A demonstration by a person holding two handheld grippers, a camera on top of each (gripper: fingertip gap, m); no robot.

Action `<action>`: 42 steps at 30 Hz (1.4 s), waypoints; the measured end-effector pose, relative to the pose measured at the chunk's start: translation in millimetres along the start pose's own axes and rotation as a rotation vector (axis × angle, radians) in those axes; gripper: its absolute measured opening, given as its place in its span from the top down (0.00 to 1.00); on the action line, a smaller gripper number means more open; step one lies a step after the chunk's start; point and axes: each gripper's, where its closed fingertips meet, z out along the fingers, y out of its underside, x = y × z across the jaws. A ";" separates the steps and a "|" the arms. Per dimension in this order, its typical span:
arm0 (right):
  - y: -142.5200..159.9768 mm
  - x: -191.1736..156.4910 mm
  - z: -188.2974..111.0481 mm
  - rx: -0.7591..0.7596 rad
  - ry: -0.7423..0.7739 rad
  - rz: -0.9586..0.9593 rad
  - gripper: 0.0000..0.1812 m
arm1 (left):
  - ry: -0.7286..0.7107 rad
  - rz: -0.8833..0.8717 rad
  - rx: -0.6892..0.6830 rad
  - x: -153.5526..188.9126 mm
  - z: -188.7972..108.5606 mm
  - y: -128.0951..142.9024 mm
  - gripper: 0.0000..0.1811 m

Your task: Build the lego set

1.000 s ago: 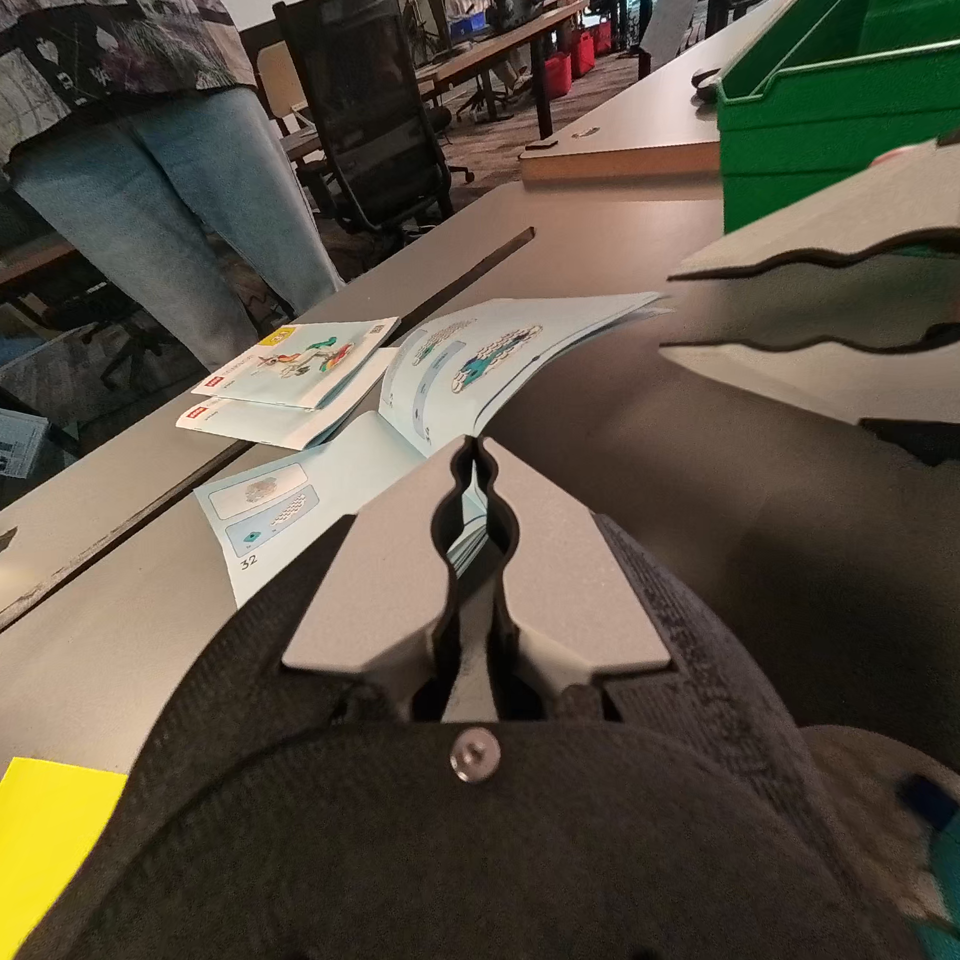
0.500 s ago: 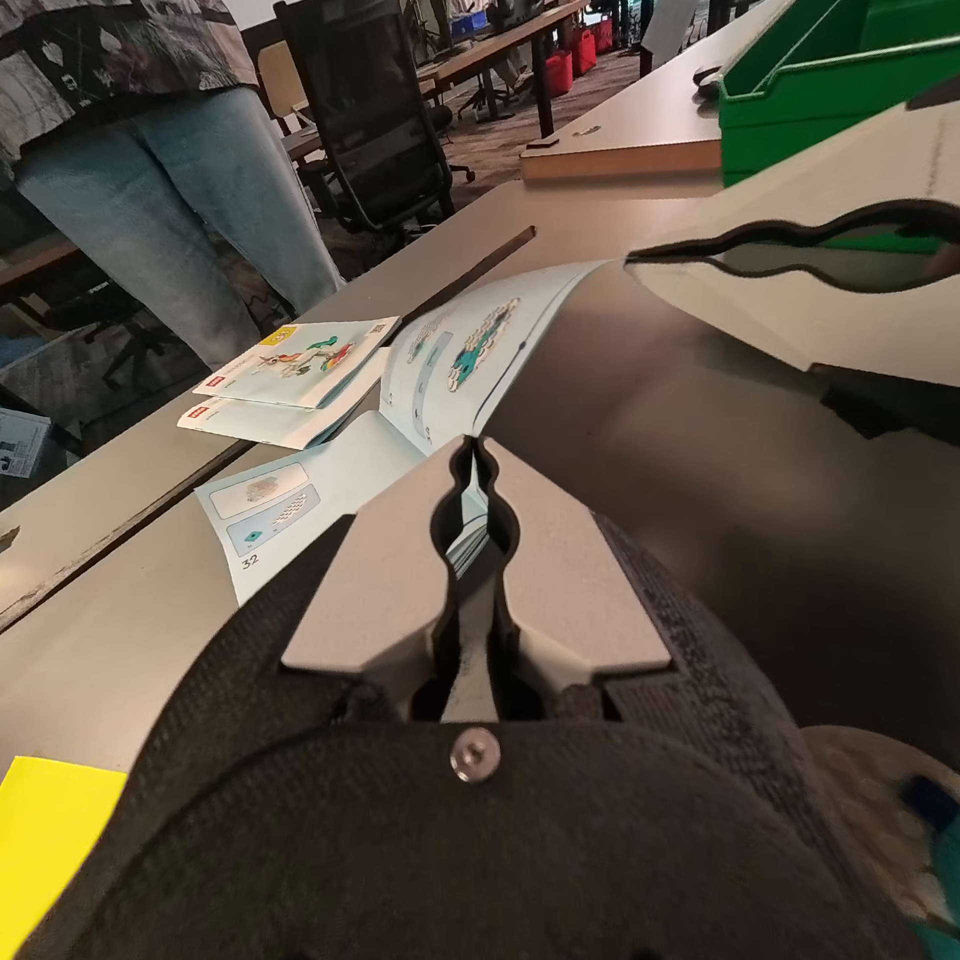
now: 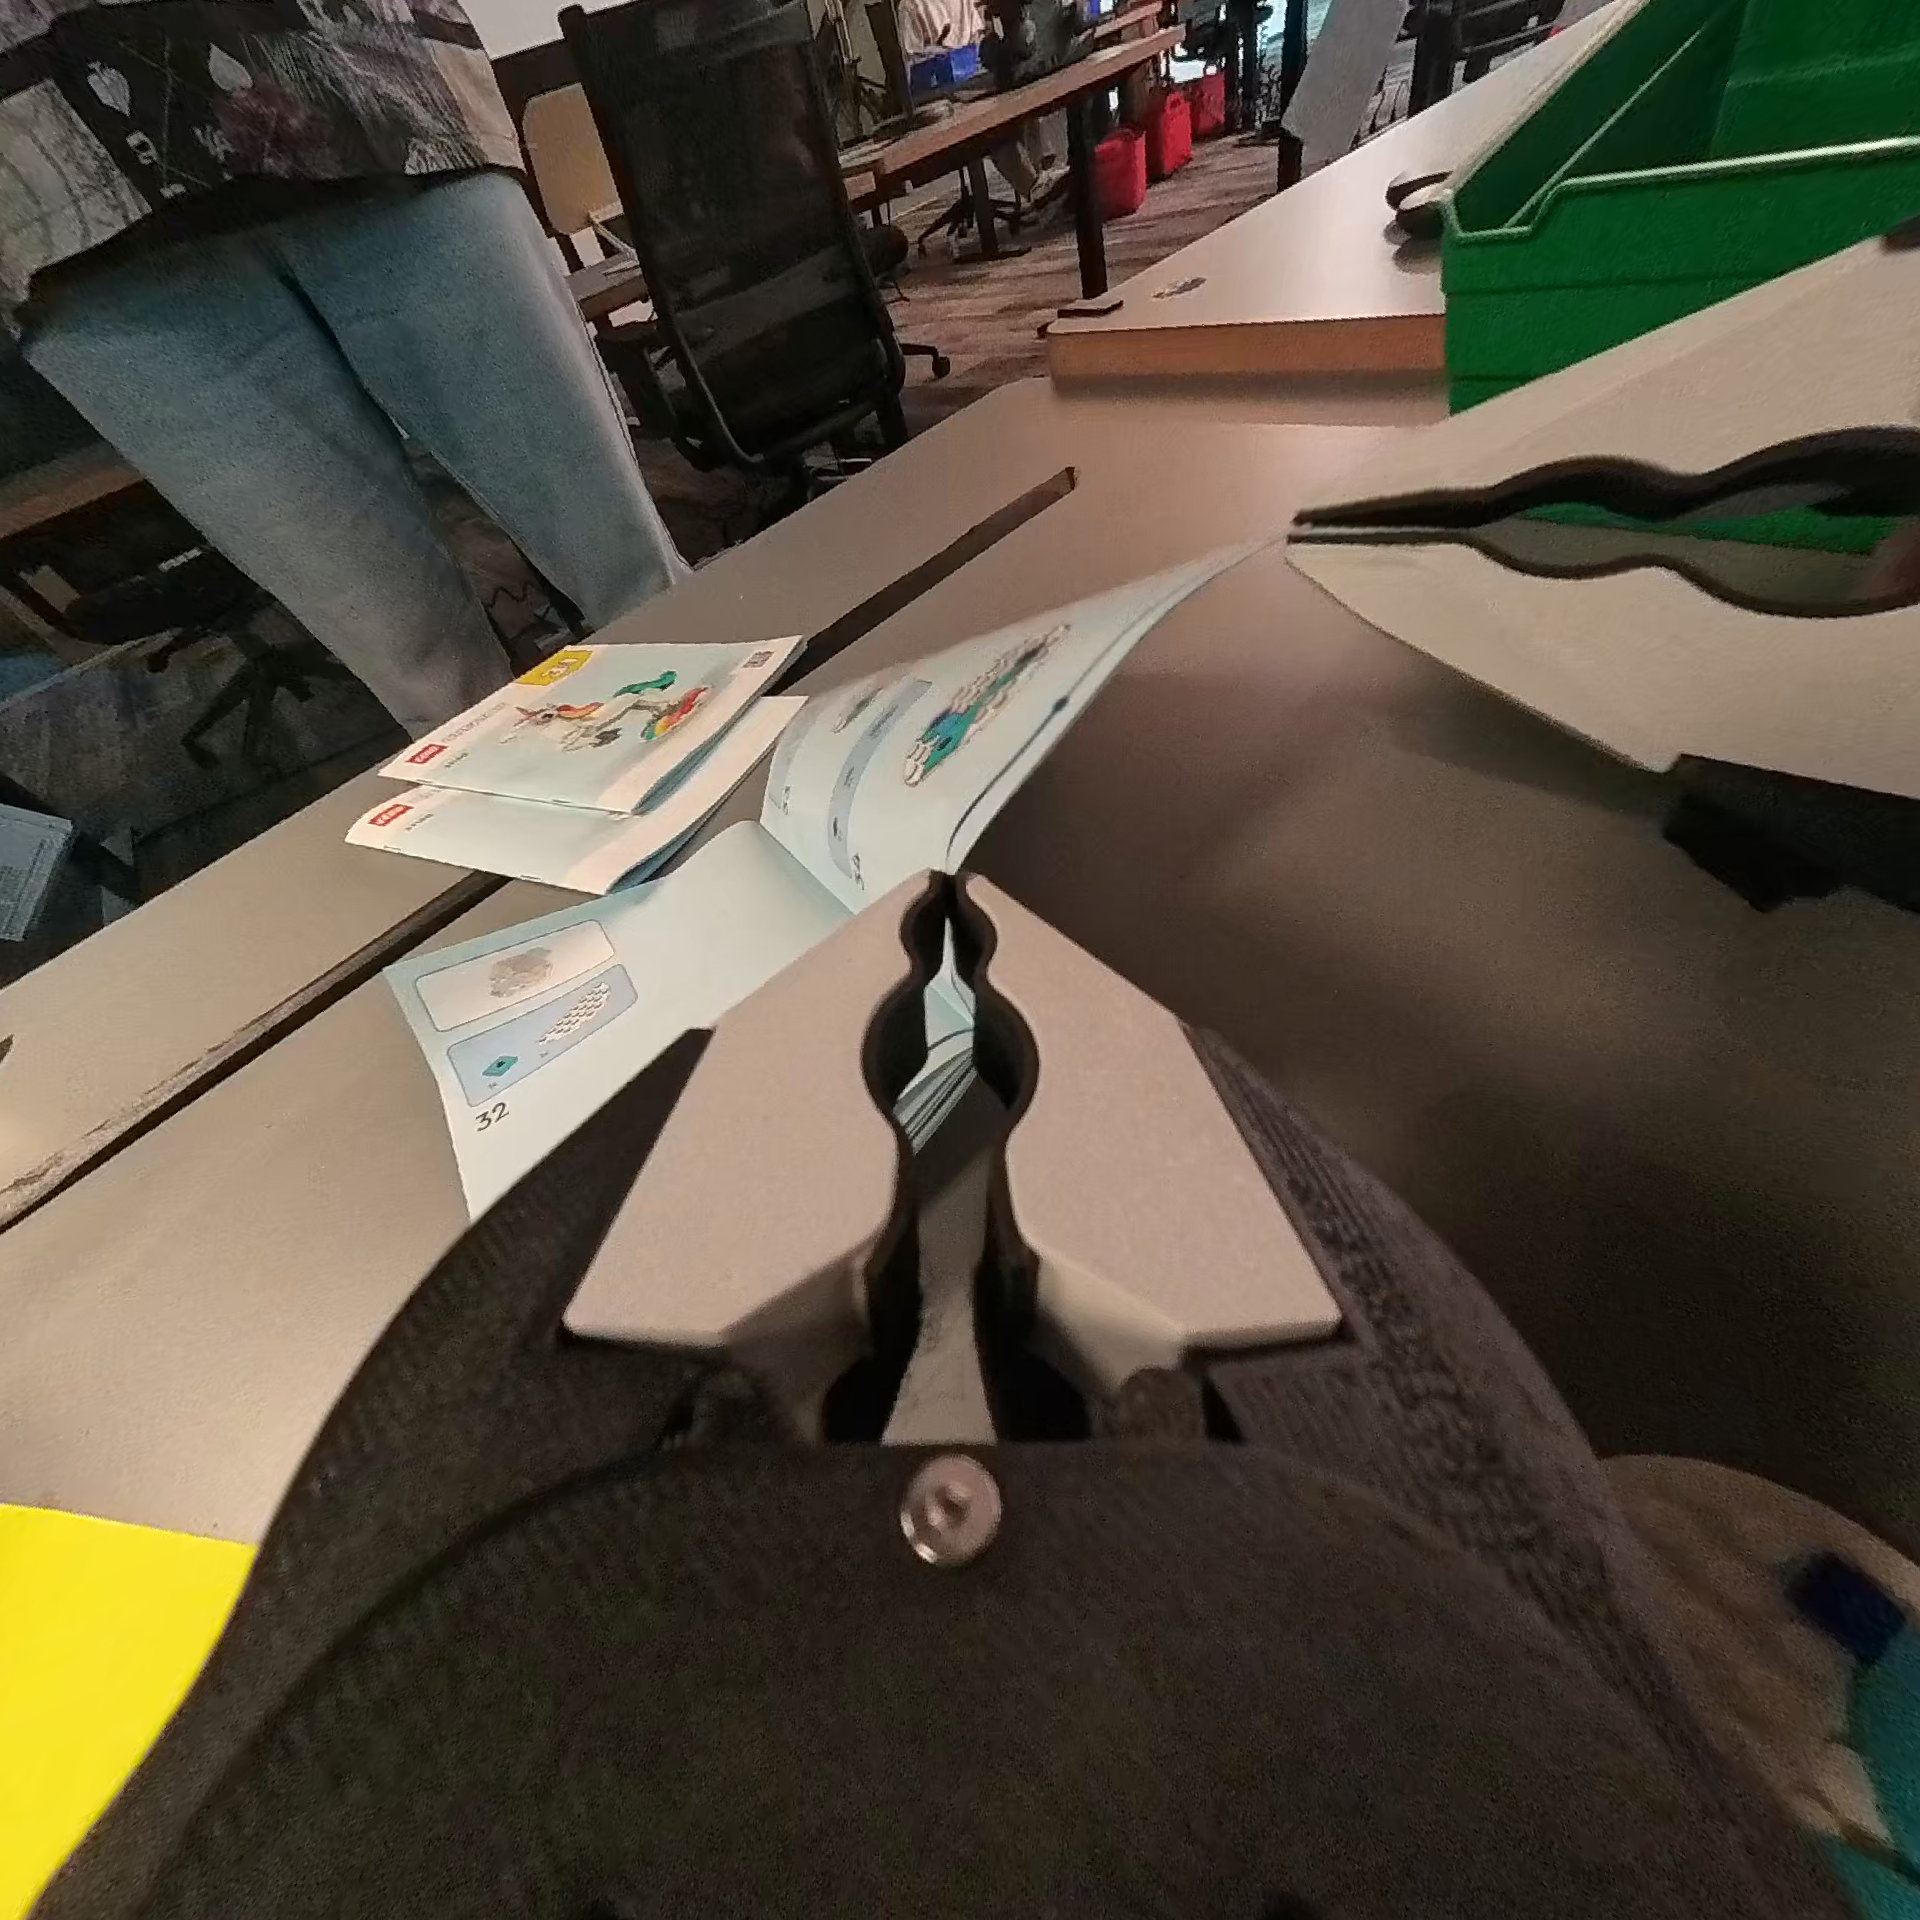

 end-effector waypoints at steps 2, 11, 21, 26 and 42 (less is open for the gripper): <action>0.5 0.9 -0.4 -0.001 0.003 0.006 1.00 | 0.003 -0.011 0.001 -0.9 -0.1 0.1 1.00; 5.3 6.2 -2.0 -0.015 0.022 0.029 0.98 | 0.002 -0.016 -0.001 -1.6 0.2 0.5 1.00; 7.3 4.4 -0.8 -0.024 0.014 0.024 0.99 | 0.006 -0.028 0.002 -2.7 -0.1 0.3 1.00; 7.2 3.2 -0.7 -0.022 0.006 0.029 0.99 | 0.006 -0.036 0.005 -3.5 -0.5 0.0 1.00; 8.2 1.0 -0.8 -0.021 -0.013 0.053 0.99 | 0.001 -0.062 0.020 -6.6 -2.3 -1.5 1.00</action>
